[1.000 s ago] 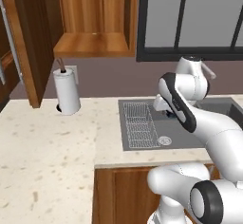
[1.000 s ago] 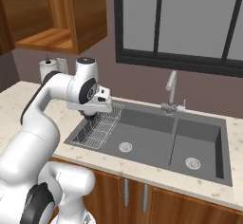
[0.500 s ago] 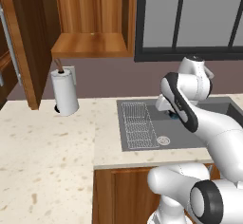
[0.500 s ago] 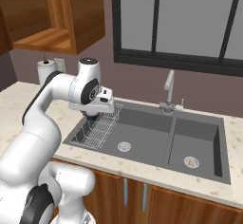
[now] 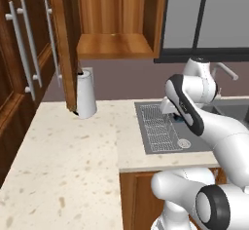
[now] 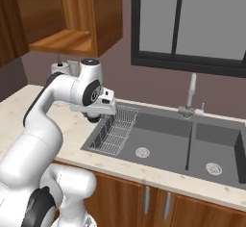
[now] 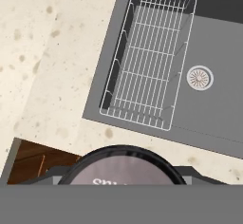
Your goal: Pick the yogurt and canned food from the counter and place them in the cabinets closest to them.
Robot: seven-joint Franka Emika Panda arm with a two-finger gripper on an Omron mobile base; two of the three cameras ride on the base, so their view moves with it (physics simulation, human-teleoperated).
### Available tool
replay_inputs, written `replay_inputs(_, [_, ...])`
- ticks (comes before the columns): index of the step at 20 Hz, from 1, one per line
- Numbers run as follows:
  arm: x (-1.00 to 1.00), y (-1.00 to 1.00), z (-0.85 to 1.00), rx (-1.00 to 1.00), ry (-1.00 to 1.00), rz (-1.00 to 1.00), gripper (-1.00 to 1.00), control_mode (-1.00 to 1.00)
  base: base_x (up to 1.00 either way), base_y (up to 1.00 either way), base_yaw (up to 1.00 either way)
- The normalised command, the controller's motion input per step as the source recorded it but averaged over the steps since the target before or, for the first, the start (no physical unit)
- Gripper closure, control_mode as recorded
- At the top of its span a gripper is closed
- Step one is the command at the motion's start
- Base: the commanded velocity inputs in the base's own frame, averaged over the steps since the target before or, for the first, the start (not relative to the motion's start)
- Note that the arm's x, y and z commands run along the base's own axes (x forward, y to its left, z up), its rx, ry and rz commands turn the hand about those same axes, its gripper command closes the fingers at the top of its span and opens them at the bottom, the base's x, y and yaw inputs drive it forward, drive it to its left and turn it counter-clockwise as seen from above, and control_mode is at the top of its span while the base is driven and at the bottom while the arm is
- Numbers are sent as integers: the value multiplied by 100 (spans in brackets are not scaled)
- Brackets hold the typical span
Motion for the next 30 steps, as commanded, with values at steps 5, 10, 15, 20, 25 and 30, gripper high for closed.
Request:
replay_inputs(5, [0,0,0,0,0,0,100,100,2,20,0])
replay_inputs(10, [0,0,0,0,0,0,100,100,0,0,0])
replay_inputs(15, [0,0,0,0,0,0,100,100,15,0,0])
replay_inputs(20, [0,0,0,0,0,0,100,100,40,0,0])
replay_inputs(25, [0,0,0,0,0,0,100,100,46,0,0])
replay_inputs(30, [0,0,0,0,0,0,100,100,39,0,0])
